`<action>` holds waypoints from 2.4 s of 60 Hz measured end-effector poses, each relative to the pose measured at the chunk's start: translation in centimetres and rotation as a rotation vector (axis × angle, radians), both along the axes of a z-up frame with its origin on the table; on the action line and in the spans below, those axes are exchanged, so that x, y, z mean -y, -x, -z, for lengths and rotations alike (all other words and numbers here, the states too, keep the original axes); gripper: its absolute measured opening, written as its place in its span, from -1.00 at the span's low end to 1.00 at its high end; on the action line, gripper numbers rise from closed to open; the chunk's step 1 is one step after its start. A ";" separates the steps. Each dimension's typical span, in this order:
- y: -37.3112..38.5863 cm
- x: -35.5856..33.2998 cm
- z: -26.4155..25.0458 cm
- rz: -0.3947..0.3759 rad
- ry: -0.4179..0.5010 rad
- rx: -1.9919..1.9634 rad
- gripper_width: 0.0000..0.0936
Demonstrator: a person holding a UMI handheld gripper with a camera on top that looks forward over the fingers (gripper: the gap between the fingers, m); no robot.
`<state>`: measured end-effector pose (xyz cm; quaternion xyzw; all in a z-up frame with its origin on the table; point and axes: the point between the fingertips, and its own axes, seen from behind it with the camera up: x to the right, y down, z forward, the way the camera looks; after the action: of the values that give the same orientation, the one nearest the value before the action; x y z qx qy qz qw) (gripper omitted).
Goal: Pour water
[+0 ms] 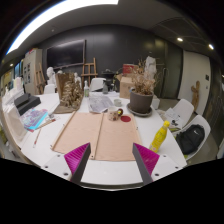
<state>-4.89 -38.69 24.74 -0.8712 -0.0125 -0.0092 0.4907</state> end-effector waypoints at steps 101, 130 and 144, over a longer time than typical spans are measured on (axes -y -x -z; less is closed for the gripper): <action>-27.7 -31.9 6.8 0.210 -0.225 0.427 -0.36; -17.7 -50.9 4.7 -0.156 -0.170 1.493 -0.37; -15.4 -53.8 6.5 -0.305 -0.149 1.833 -0.37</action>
<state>10.53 15.15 18.29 -0.4789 -0.5088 -0.6296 0.3396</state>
